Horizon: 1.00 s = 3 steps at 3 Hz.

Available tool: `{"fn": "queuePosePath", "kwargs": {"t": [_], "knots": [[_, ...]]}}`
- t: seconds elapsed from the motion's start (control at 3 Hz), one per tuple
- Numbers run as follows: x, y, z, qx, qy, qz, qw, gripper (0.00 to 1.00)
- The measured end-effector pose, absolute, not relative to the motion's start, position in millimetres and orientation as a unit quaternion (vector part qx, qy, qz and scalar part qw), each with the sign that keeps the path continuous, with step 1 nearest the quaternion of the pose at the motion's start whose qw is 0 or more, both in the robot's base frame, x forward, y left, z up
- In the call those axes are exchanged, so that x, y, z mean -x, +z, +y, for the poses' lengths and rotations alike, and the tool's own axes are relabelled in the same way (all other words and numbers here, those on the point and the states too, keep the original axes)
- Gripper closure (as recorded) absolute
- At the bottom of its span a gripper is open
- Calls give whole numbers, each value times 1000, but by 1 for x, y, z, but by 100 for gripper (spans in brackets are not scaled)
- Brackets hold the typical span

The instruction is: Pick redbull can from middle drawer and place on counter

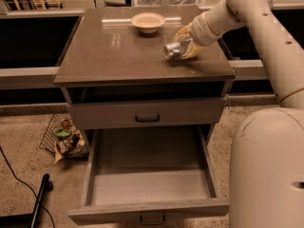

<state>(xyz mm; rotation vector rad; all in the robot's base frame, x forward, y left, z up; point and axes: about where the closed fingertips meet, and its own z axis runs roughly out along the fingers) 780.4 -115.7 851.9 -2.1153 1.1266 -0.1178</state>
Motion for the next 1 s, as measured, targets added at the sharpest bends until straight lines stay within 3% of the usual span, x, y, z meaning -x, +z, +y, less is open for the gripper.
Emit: {"fn": "queuePosePath", "kwargs": {"t": [0.33, 1.0], "knots": [[-783, 856, -117, 822, -45, 435, 364, 4], [-784, 863, -122, 821, -50, 434, 369, 0]]}}
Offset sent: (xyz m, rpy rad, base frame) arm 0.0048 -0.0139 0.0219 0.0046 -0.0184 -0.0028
